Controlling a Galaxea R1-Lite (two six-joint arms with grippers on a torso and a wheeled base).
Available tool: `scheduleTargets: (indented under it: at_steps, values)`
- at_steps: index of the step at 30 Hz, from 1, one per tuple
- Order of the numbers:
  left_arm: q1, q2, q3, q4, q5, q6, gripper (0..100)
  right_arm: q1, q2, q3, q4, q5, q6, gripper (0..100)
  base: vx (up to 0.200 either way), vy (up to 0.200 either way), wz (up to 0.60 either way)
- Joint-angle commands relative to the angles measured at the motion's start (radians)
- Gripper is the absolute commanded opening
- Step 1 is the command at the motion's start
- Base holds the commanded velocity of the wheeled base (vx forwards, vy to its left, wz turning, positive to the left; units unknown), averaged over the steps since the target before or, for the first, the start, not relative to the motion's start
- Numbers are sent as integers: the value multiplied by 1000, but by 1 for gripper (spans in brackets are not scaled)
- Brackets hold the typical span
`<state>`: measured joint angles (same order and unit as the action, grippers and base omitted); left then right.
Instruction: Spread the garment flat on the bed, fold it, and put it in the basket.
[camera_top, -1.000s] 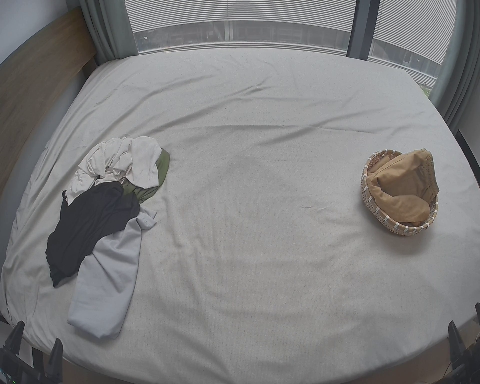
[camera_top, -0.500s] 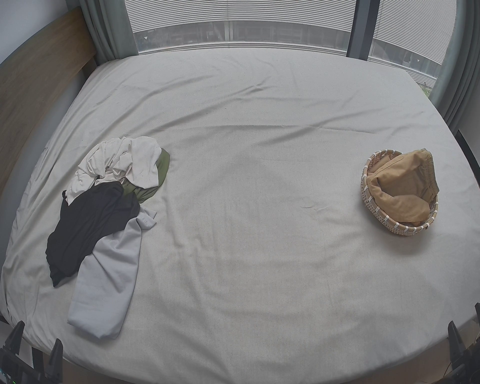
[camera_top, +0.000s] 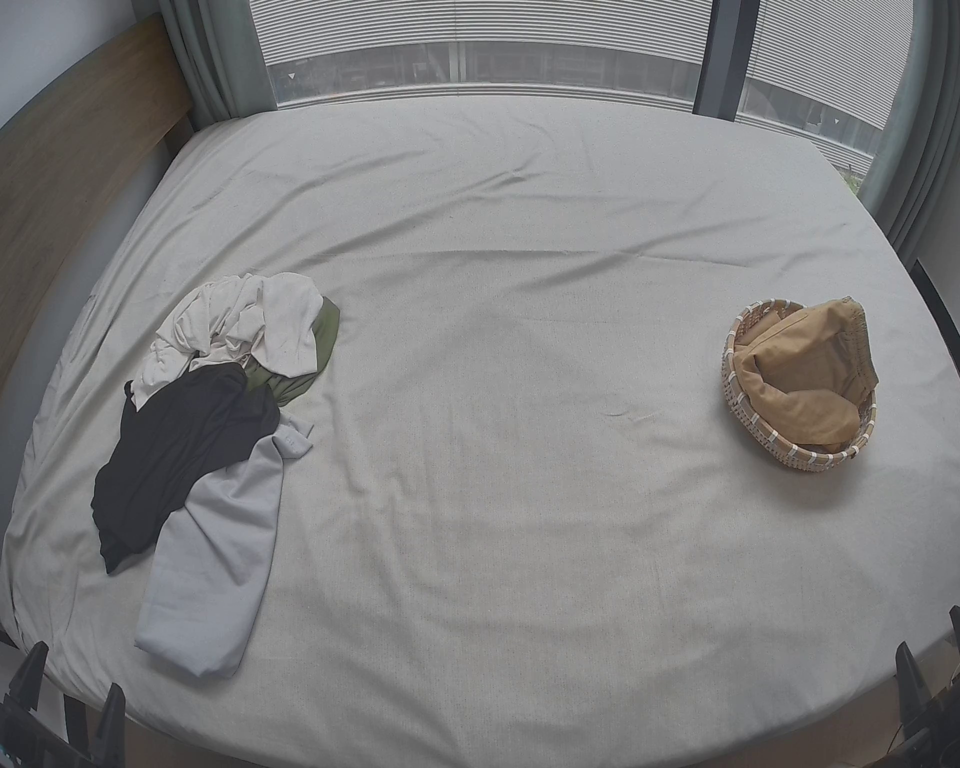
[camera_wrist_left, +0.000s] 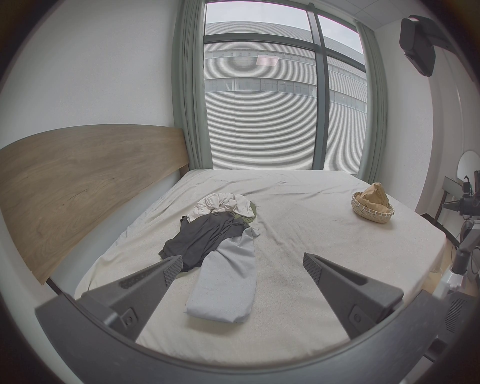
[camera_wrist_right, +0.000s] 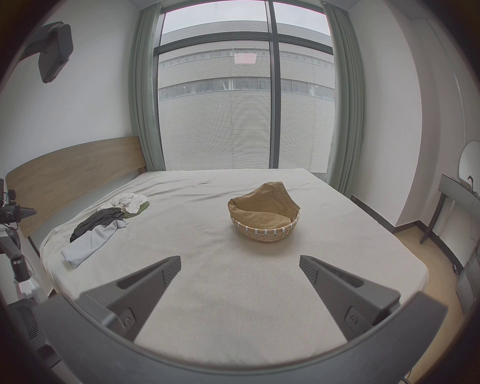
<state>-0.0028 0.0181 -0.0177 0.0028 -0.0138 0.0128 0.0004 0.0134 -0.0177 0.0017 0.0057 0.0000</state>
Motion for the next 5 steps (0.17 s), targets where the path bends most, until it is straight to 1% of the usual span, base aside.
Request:
scheduleTargets:
  at_steps: [1,5]
  values:
    - [0,-18,16,0,0,0,100,0,-13,18,0,0,0,100,0,0,0]
    - [0,-18,16,-1,2,-2,100,0,-13,18,-2,-1,2,100,0,0,0]
